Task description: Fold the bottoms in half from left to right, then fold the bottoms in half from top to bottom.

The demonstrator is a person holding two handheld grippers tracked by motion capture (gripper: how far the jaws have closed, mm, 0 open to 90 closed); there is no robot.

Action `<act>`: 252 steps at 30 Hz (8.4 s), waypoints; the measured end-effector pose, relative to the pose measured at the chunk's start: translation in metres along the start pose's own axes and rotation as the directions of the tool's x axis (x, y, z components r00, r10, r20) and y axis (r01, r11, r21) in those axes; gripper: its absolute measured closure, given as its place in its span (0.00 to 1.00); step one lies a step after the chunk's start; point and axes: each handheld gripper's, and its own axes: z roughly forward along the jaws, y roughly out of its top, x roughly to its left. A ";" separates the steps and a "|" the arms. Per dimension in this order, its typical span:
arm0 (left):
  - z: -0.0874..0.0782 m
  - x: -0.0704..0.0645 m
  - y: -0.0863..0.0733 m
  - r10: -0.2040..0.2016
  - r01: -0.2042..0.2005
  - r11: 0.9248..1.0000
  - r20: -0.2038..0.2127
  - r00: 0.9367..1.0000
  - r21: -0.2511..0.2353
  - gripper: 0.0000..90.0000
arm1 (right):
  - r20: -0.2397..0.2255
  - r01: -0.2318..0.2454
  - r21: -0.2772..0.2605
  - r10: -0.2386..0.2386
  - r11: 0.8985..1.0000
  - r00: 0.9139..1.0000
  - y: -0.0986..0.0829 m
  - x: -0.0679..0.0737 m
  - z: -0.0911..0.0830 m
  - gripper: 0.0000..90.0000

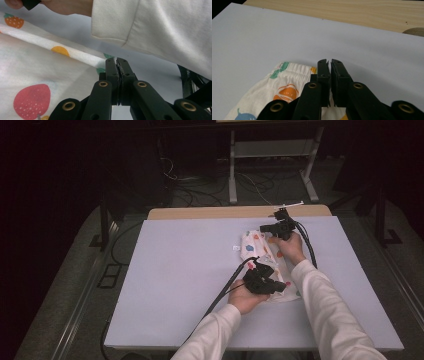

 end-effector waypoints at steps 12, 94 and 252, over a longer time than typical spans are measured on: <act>0.018 -0.002 0.007 0.001 -0.001 1.000 0.009 1.000 0.011 0.98 | -0.019 -0.036 -0.051 0.035 0.998 0.999 -0.003 -0.014 -0.029 0.38; -0.017 0.043 0.020 -0.027 0.019 0.998 -0.148 0.989 -0.058 0.00 | -0.042 0.000 -0.085 -0.003 0.996 0.999 -0.040 -0.021 -0.080 0.00; -0.030 0.187 0.022 -0.283 0.269 0.959 -0.214 0.935 -0.093 0.99 | -0.075 -0.101 0.056 0.105 0.993 0.992 -0.035 -0.017 -0.028 0.96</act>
